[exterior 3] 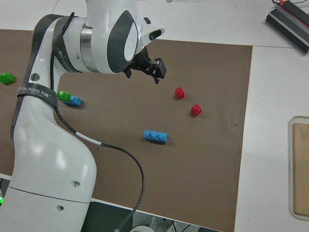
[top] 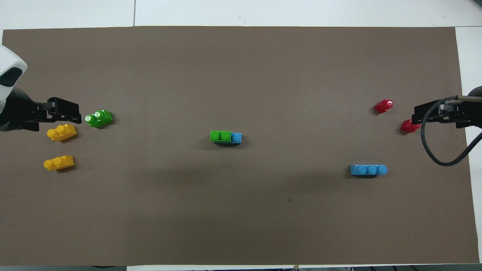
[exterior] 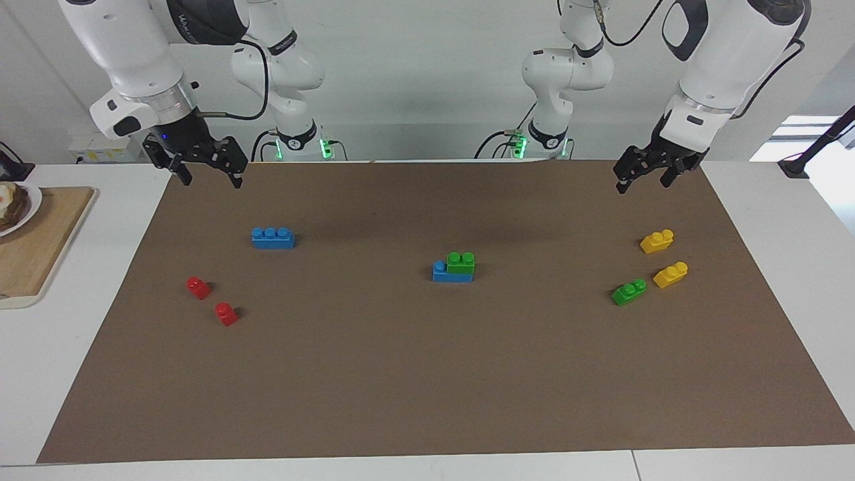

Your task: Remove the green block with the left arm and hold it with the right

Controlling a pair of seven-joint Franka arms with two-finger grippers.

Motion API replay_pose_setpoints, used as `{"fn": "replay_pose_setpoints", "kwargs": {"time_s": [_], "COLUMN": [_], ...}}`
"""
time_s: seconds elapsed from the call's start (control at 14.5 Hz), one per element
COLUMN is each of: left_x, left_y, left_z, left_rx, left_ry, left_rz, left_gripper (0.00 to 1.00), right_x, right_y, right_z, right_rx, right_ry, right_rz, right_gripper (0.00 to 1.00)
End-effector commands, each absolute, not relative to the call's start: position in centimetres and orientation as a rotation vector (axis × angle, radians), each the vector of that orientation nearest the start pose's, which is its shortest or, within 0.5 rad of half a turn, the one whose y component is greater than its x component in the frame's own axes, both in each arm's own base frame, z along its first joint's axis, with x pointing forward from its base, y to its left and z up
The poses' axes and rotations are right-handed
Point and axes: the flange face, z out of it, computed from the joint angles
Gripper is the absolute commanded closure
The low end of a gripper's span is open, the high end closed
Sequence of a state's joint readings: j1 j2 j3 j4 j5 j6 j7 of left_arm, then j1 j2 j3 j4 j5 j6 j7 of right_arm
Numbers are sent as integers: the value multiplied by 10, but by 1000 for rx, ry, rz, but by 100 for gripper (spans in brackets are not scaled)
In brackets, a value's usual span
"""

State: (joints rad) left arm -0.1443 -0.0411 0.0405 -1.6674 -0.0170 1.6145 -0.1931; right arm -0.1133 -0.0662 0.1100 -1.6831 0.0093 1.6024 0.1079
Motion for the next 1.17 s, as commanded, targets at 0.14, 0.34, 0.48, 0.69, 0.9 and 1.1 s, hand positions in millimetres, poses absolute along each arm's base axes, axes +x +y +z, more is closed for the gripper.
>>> {"fn": "replay_pose_setpoints", "kwargs": {"time_s": [0.14, 0.34, 0.48, 0.69, 0.9, 1.1], "left_x": [540, 541, 540, 538, 536, 534], "left_y": [-55, -55, -56, -59, -55, -54], "left_z": [609, 609, 609, 609, 606, 605], "left_rx": [-3145, -3144, -3143, -3142, -3142, -3141], "left_ry": [-138, -143, -140, -138, -135, -142], "left_rz": [-1, 4, 1, 18, 28, 37], "left_gripper": [0, 0, 0, 0, 0, 0], "right_x": [530, 530, 530, 530, 530, 530], "right_y": [-3, -3, -3, -3, -3, -3], "right_z": [611, 612, 611, 611, 612, 611], "right_rx": [-3139, -3139, -3138, -3139, -3139, -3139], "right_ry": [172, 172, 172, 172, 172, 172], "right_rz": [18, 15, 18, 18, 15, 18], "right_gripper": [0, 0, 0, 0, 0, 0]}}
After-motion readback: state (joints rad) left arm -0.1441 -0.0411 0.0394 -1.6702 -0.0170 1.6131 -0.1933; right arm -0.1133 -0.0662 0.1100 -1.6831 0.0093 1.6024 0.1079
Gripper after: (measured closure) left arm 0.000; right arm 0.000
